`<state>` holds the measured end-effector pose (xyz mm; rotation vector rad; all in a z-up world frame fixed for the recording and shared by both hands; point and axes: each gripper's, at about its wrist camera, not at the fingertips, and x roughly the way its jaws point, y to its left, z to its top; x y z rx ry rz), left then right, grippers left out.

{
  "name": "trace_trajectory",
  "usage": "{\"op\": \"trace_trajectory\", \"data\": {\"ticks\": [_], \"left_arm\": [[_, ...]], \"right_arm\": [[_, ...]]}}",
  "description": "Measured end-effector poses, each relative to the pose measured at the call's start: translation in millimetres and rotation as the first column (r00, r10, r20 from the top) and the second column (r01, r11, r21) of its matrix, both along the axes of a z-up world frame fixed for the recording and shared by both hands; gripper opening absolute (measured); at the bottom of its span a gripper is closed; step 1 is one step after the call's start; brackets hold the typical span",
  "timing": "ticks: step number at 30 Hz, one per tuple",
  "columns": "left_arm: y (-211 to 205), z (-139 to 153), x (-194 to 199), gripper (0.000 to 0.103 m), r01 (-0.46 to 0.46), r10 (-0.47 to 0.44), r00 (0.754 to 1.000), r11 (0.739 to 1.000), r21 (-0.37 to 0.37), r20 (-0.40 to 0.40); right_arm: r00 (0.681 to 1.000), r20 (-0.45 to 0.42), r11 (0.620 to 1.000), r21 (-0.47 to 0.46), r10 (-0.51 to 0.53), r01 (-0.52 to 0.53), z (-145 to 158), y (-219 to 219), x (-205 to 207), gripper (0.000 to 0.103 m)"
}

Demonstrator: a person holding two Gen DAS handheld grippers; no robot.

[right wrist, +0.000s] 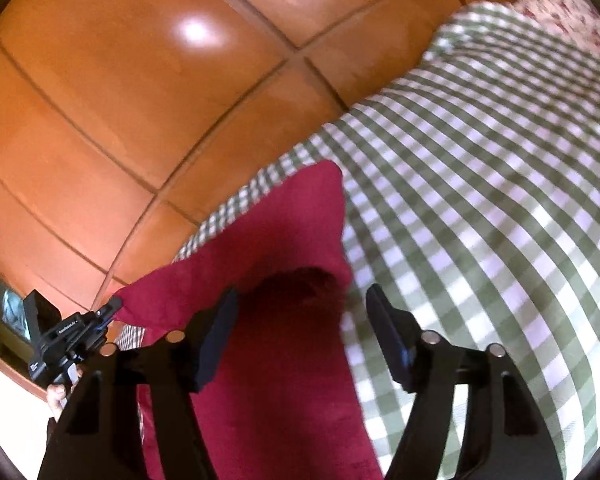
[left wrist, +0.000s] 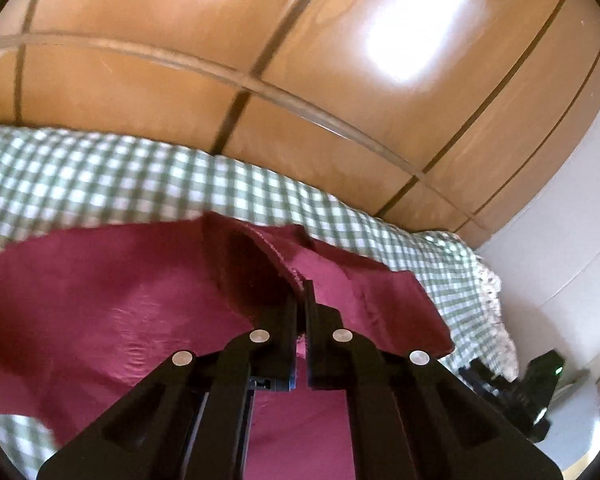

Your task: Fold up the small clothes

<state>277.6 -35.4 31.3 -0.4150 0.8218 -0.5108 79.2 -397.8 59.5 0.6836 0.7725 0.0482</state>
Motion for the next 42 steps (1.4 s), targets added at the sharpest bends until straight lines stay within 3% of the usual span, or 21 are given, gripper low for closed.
{"op": "trace_trajectory", "data": {"ticks": [6, 12, 18, 21, 24, 27, 29, 30, 35, 38, 42], "left_arm": [[30, -22, -1, 0.002, -0.057, 0.058, 0.997, 0.998, 0.022, -0.050], [51, -44, -4, 0.002, -0.096, 0.100, 0.992, 0.994, 0.052, -0.082], [58, -74, 0, 0.002, -0.132, 0.153, 0.981, 0.976, 0.171, -0.118], [53, -98, 1, 0.002, -0.144, 0.181, 0.974, 0.958, 0.246, -0.136], [49, -96, -11, 0.002, -0.179, 0.210, 0.974, 0.947, 0.268, -0.089], [54, -91, -24, 0.021, -0.203, 0.228, 0.970, 0.949, 0.241, -0.082], [68, -89, -39, 0.050, -0.247, 0.267, 0.961, 0.946, 0.208, -0.075], [74, -87, -45, 0.053, -0.266, 0.283, 0.957, 0.945, 0.190, -0.069], [131, -71, -85, 0.053, -0.404, 0.410, 0.910, 0.911, 0.081, -0.069], [178, -69, -112, 0.053, -0.496, 0.497, 0.864, 0.868, 0.037, -0.086], [252, -76, -146, 0.053, -0.607, 0.592, 0.787, 0.794, -0.045, -0.171]], "right_arm": [[0.995, -0.003, 0.992, -0.069, 0.104, -0.104, 9, 42, 28, 0.054], [0.986, -0.102, 0.978, -0.151, 0.133, -0.147, -18, 71, 56, 0.052], [0.973, -0.196, 0.958, -0.231, 0.122, -0.167, -55, 95, 71, 0.052], [0.976, -0.192, 0.916, -0.366, 0.101, -0.167, -60, 114, 71, 0.053], [0.979, -0.182, 0.835, -0.522, 0.088, -0.172, -66, 139, 67, 0.055], [0.980, -0.184, 0.821, -0.546, 0.080, -0.170, -70, 140, 71, 0.057], [0.981, -0.178, 0.819, -0.548, 0.082, -0.168, -71, 140, 71, 0.059], [0.980, -0.179, 0.818, -0.550, 0.082, -0.169, -71, 140, 72, 0.059], [0.980, -0.182, 0.807, -0.566, 0.078, -0.169, -69, 142, 72, 0.061], [0.980, -0.185, 0.797, -0.580, 0.076, -0.171, -69, 145, 71, 0.061], [0.981, -0.181, 0.797, -0.580, 0.076, -0.169, -68, 146, 72, 0.061]]}}
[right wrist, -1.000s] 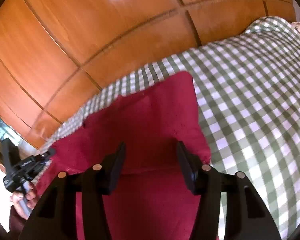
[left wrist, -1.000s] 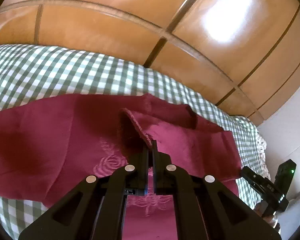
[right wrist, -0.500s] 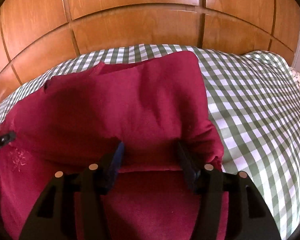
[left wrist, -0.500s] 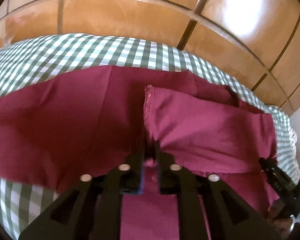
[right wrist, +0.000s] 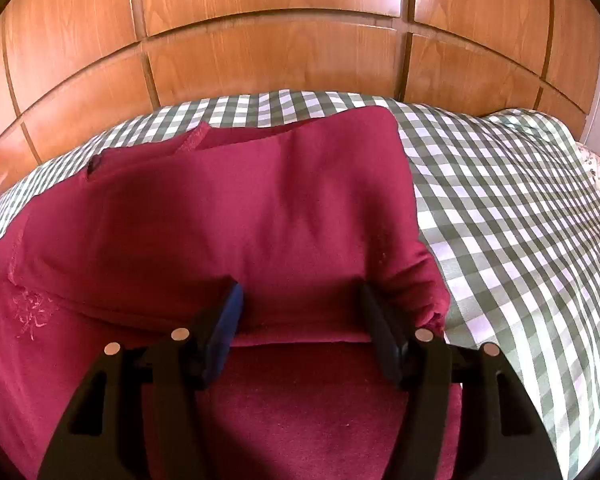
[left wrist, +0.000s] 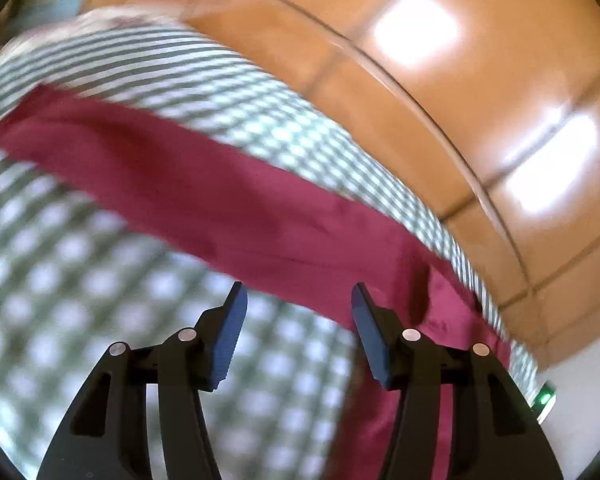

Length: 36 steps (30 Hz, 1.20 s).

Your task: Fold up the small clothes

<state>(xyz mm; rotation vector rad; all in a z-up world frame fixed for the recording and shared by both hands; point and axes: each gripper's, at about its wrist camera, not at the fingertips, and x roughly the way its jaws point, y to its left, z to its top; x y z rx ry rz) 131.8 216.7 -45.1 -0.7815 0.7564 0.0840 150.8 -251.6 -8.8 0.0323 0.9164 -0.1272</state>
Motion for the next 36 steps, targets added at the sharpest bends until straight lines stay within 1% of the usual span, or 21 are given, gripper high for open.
{"op": "trace_trajectory", "data": {"ticks": [2, 4, 5, 7, 9, 12, 14, 15, 16, 17, 18, 19, 20, 22, 24, 25, 28, 30, 31, 34, 36], "left_arm": [[36, -5, -17, 0.053, -0.092, 0.092, 0.995, 0.996, -0.010, -0.028], [73, -11, -32, 0.049, -0.181, 0.178, 0.982, 0.983, -0.040, -0.063], [88, -14, -37, 0.049, -0.223, 0.219, 0.973, 0.973, -0.059, -0.074], [122, -19, -49, 0.049, -0.325, 0.317, 0.944, 0.942, -0.085, -0.096], [142, -22, -55, 0.049, -0.383, 0.372, 0.922, 0.917, -0.109, -0.106], [172, -28, -57, 0.049, -0.453, 0.437, 0.890, 0.881, -0.137, -0.132], [181, -32, -50, 0.049, -0.440, 0.423, 0.896, 0.884, -0.157, -0.133], [185, -34, -45, 0.049, -0.447, 0.428, 0.892, 0.882, -0.149, -0.143], [188, -35, -43, 0.046, -0.453, 0.434, 0.890, 0.880, -0.146, -0.141], [190, -34, -39, 0.040, -0.449, 0.432, 0.891, 0.883, -0.133, -0.141], [192, -34, -35, 0.034, -0.444, 0.427, 0.892, 0.888, -0.115, -0.147], [195, -35, -29, 0.019, -0.440, 0.423, 0.892, 0.893, -0.096, -0.156], [195, -34, -24, 0.008, -0.427, 0.410, 0.898, 0.899, -0.094, -0.158], [196, -27, -21, 0.008, -0.415, 0.400, 0.905, 0.906, -0.087, -0.146], [188, -11, -15, 0.008, -0.375, 0.368, 0.925, 0.924, -0.078, -0.092], [177, 1, -12, 0.008, -0.341, 0.338, 0.940, 0.938, -0.068, -0.055], [137, 32, 3, 0.008, -0.237, 0.237, 0.971, 0.971, -0.021, 0.026], [109, 47, 12, 0.008, -0.164, 0.164, 0.984, 0.986, -0.006, 0.063], [87, 55, 20, 0.008, -0.116, 0.115, 0.990, 0.993, 0.005, 0.085], [28, 65, 41, 0.008, 0.022, -0.023, 0.992, 1.000, 0.011, 0.121], [-19, 68, 55, 0.008, 0.124, -0.126, 0.982, 0.992, 0.026, 0.139]], "right_arm": [[1.000, 0.001, 1.000, -0.006, 0.000, 0.000, 0, 1, 0, 0.061], [1.000, 0.001, 1.000, -0.013, -0.001, 0.001, 0, 2, 0, 0.061], [1.000, 0.001, 1.000, -0.018, -0.001, 0.001, 0, 3, 0, 0.061], [1.000, 0.001, 1.000, -0.021, -0.001, 0.001, 1, 3, -1, 0.061], [1.000, 0.001, 1.000, -0.022, -0.001, 0.001, 1, 3, -1, 0.061], [1.000, 0.000, 1.000, -0.027, -0.002, 0.002, 0, 3, -1, 0.061], [1.000, 0.000, 0.999, -0.032, -0.001, 0.001, 0, 3, -1, 0.061], [1.000, 0.000, 0.999, -0.034, -0.002, 0.002, 0, 3, -1, 0.061], [1.000, -0.001, 0.999, -0.037, -0.002, 0.002, 0, 4, -1, 0.061], [1.000, -0.001, 0.999, -0.039, -0.002, 0.002, 0, 4, -1, 0.061], [1.000, -0.002, 0.999, -0.043, -0.002, 0.002, 0, 4, -1, 0.061], [1.000, -0.002, 0.999, -0.050, -0.002, 0.002, 0, 5, 0, 0.061], [1.000, -0.003, 0.999, -0.053, -0.002, 0.002, 0, 5, -1, 0.061], [1.000, -0.004, 0.998, -0.061, -0.001, 0.000, 0, 6, -1, 0.062], [1.000, -0.005, 0.998, -0.064, -0.001, 0.000, 0, 6, -1, 0.062], [1.000, -0.005, 0.998, -0.064, -0.001, 0.000, 0, 6, -1, 0.062], [1.000, -0.004, 0.998, -0.065, 0.000, 0.000, 0, 6, -1, 0.062], [1.000, -0.003, 0.998, -0.063, 0.000, 0.000, 0, 6, -1, 0.062], [1.000, -0.003, 0.998, -0.062, 0.000, 0.000, -1, 6, -1, 0.062], [1.000, -0.002, 0.998, -0.059, 0.000, 0.000, 0, 5, -1, 0.062], [1.000, -0.003, 0.998, -0.060, 0.000, 0.000, 0, 5, -1, 0.062]]}}
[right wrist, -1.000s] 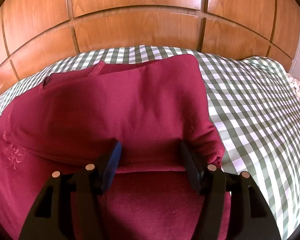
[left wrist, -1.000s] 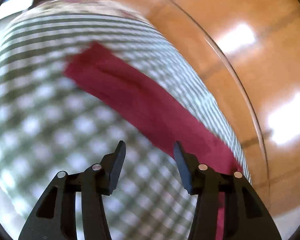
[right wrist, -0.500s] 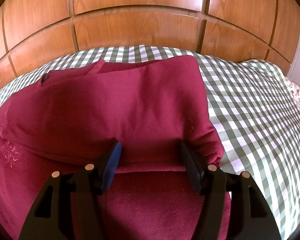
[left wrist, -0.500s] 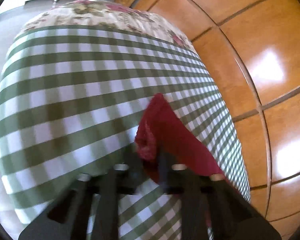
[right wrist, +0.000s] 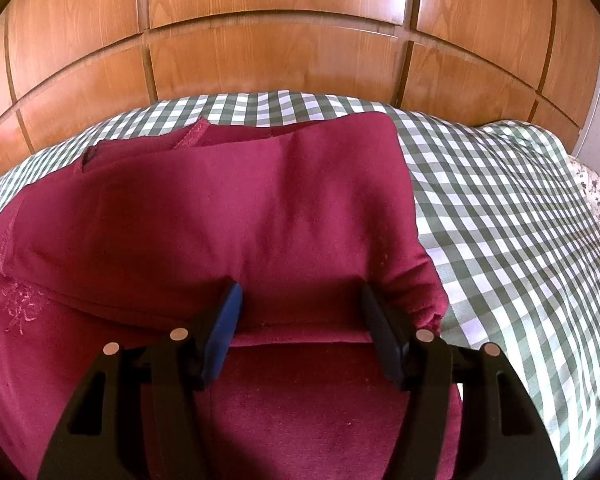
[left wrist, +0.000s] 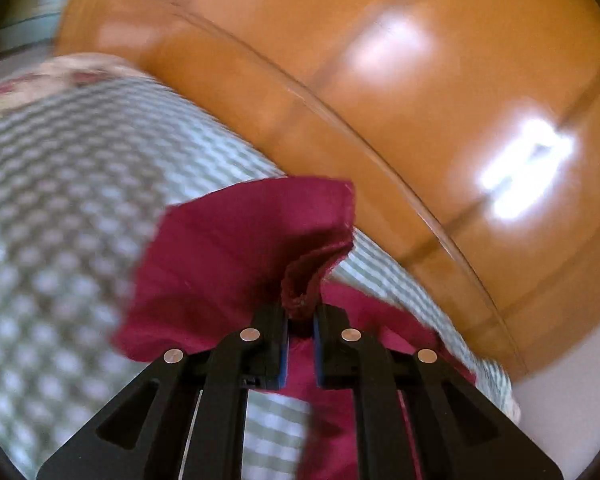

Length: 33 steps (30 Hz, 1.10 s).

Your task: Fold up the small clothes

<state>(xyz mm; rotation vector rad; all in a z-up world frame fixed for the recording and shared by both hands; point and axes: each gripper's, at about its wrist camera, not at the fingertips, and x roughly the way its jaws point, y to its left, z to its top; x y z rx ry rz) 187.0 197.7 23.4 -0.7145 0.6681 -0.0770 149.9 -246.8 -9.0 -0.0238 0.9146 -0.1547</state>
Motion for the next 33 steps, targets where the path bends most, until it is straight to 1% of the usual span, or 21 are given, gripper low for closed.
{"op": "trace_trajectory", "data": {"ticks": [3, 5, 7, 9, 10, 11, 12, 14, 16, 18, 21, 22, 23, 24, 26, 27, 28, 29, 30, 31, 33], "left_arm": [[-61, -3, 12, 0.008, 0.133, -0.133, 0.991, 0.991, 0.023, 0.001], [-106, -9, 18, 0.008, 0.239, -0.239, 0.971, 0.969, 0.055, -0.010], [-145, -19, 19, 0.008, 0.323, -0.320, 0.946, 0.938, 0.124, -0.045], [-169, -30, 14, 0.020, 0.402, -0.394, 0.916, 0.905, 0.141, -0.077], [-174, -35, 14, 0.034, 0.415, -0.406, 0.910, 0.898, 0.144, -0.087], [-176, -38, 7, 0.038, 0.413, -0.404, 0.910, 0.898, 0.152, -0.089], [-175, -41, -3, 0.041, 0.399, -0.391, 0.917, 0.904, 0.152, -0.077], [-170, -46, -22, 0.041, 0.389, -0.383, 0.921, 0.909, 0.150, -0.070], [-168, -48, -46, 0.041, 0.369, -0.366, 0.929, 0.908, 0.201, -0.052], [-167, -55, -66, 0.041, 0.367, -0.364, 0.930, 0.900, 0.237, -0.058], [-166, -68, -75, 0.041, 0.368, -0.358, 0.930, 0.891, 0.266, -0.087], [-164, -74, -75, 0.041, 0.371, -0.357, 0.929, 0.889, 0.267, -0.100], [-162, -81, -75, 0.041, 0.371, -0.353, 0.929, 0.892, 0.257, -0.114], [-159, -87, -76, 0.041, 0.367, -0.349, 0.930, 0.899, 0.238, -0.117], [-155, -92, -77, 0.041, 0.357, -0.346, 0.934, 0.910, 0.211, -0.090], [-154, -93, -77, 0.041, 0.357, -0.346, 0.934, 0.910, 0.212, -0.087], [-155, -94, -77, 0.041, 0.355, -0.345, 0.935, 0.910, 0.214, -0.083], [-154, -95, -77, 0.041, 0.352, -0.344, 0.936, 0.911, 0.216, -0.077], [-154, -96, -78, 0.041, 0.351, -0.344, 0.936, 0.910, 0.220, -0.070], [-155, -97, -77, 0.041, 0.351, -0.345, 0.936, 0.909, 0.223, -0.067], [-155, -98, -77, 0.041, 0.352, -0.347, 0.936, 0.908, 0.226, -0.063]], "right_arm": [[1.000, 0.001, 1.000, 0.005, 0.000, 0.000, 0, 0, 0, 0.062], [1.000, 0.002, 1.000, 0.007, 0.000, 0.000, 0, -1, 0, 0.062], [1.000, 0.003, 1.000, 0.010, -0.001, 0.001, 0, -1, 0, 0.062], [1.000, 0.004, 1.000, 0.014, -0.001, 0.001, 1, -1, -1, 0.062], [1.000, 0.005, 1.000, 0.018, -0.002, 0.002, 1, -1, -1, 0.062], [1.000, 0.005, 1.000, 0.023, -0.002, 0.002, 1, -2, -1, 0.062], [1.000, 0.006, 1.000, 0.028, -0.003, 0.002, 0, -2, -1, 0.062], [1.000, 0.007, 0.999, 0.032, -0.003, 0.003, 0, -3, -1, 0.062], [1.000, 0.007, 1.000, 0.031, -0.002, 0.002, 0, -3, -1, 0.062], [1.000, 0.008, 0.999, 0.034, -0.002, 0.002, 0, -3, 0, 0.062], [1.000, 0.003, 0.999, 0.034, 0.000, -0.001, 1, -3, 0, 0.062], [1.000, -0.001, 0.999, 0.034, 0.001, -0.001, 5, -2, 1, 0.060], [1.000, -0.002, 0.999, 0.046, 0.009, -0.009, 10, 1, 0, 0.054], [1.000, -0.001, 0.996, 0.085, 0.031, -0.031, 16, 5, -1, 0.052], [0.993, 0.013, 0.965, 0.232, 0.119, -0.119, 31, 24, -7, 0.051], [0.985, 0.021, 0.939, 0.297, 0.173, -0.171, 36, 37, -9, 0.050], [0.968, 0.017, 0.893, 0.382, 0.251, -0.239, 38, 55, -10, 0.047], [0.948, 0.004, 0.849, 0.444, 0.317, -0.286, 37, 74, -9, 0.044], [0.922, -0.018, 0.809, 0.486, 0.388, -0.331, 34, 99, -9, 0.044], [0.906, -0.031, 0.795, 0.493, 0.421, -0.353, 31, 115, -8, 0.043], [0.887, -0.077, 0.788, 0.498, 0.456, -0.362, 19, 144, -2, 0.043]]}}
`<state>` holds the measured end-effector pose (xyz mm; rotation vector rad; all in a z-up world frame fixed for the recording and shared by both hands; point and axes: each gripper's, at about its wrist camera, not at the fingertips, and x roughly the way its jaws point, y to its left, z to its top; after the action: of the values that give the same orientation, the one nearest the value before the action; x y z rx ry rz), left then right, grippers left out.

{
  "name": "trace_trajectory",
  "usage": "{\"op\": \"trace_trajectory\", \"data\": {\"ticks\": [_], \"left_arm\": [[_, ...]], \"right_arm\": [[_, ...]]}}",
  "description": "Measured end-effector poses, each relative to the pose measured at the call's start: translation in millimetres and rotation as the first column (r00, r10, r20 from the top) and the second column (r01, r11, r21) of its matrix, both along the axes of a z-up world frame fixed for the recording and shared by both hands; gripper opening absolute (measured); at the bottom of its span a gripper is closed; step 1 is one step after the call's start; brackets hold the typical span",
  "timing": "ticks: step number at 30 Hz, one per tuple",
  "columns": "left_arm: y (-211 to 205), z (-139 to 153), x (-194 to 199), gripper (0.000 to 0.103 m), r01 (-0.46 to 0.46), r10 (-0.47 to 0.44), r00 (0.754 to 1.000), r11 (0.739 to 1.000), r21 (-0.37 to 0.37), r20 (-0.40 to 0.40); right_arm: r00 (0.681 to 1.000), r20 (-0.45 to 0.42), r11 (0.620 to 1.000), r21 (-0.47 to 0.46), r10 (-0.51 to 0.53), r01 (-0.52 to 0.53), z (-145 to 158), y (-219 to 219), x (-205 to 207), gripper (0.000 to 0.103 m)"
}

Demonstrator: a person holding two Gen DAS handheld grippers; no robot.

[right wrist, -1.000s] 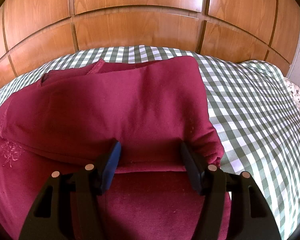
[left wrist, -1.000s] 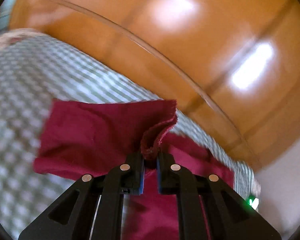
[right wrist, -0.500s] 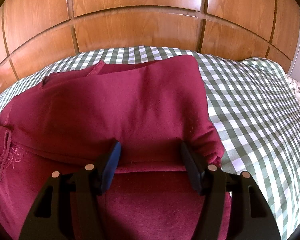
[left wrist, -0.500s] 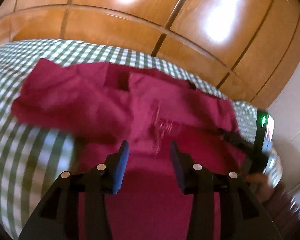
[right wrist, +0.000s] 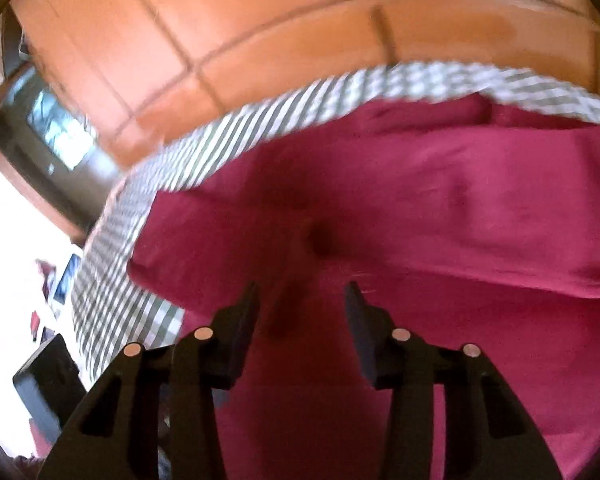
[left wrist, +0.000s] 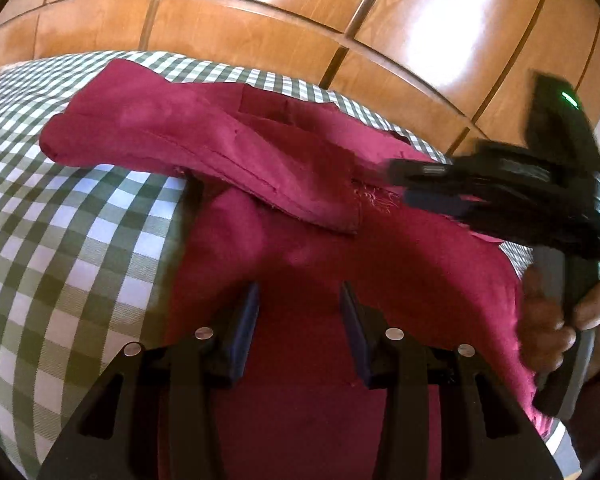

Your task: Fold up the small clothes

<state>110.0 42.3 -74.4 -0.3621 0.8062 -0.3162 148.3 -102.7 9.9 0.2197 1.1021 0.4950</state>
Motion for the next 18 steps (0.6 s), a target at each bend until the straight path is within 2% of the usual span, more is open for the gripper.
{"op": "trace_trajectory", "data": {"ticks": [1, 2, 4, 7, 9, 12, 16, 18], "left_arm": [[0, 0, 0, 0.041, 0.000, 0.000, 1.000, 1.000, 0.001, 0.002], [-1, -2, -2, 0.041, 0.001, -0.001, 1.000, 1.000, 0.003, 0.005], [-1, -4, -5, 0.041, 0.001, -0.001, 1.000, 1.000, 0.007, 0.013], [-1, -5, -9, 0.041, 0.000, -0.001, 1.000, 1.000, 0.005, 0.017], [0, -6, -12, 0.041, 0.001, -0.001, 1.000, 1.000, -0.007, 0.018], [2, -6, -15, 0.041, 0.002, -0.002, 1.000, 1.000, -0.014, 0.017], [2, -5, -15, 0.041, 0.002, -0.002, 1.000, 1.000, -0.013, 0.015], [0, -3, -16, 0.041, -0.001, 0.001, 1.000, 1.000, -0.001, 0.003]], "right_arm": [[0.999, -0.039, 1.000, -0.009, 0.006, -0.006, -11, 14, 7, 0.037], [0.998, -0.064, 1.000, -0.018, 0.005, -0.006, -20, 23, 12, 0.023], [0.997, -0.075, 0.997, -0.069, 0.016, -0.021, -34, 40, 18, 0.015], [0.999, -0.041, 0.989, -0.143, 0.035, -0.040, -29, 56, 19, 0.007], [0.999, 0.029, 0.985, -0.172, 0.037, -0.032, -9, 60, 19, 0.007], [0.990, 0.135, 0.986, -0.164, 0.047, -0.025, 31, 58, 17, 0.006], [0.950, 0.312, 0.984, -0.174, 0.021, 0.035, 90, 36, 14, 0.007], [0.934, 0.358, 0.981, -0.175, -0.013, 0.081, 106, 18, 15, 0.006]]}}
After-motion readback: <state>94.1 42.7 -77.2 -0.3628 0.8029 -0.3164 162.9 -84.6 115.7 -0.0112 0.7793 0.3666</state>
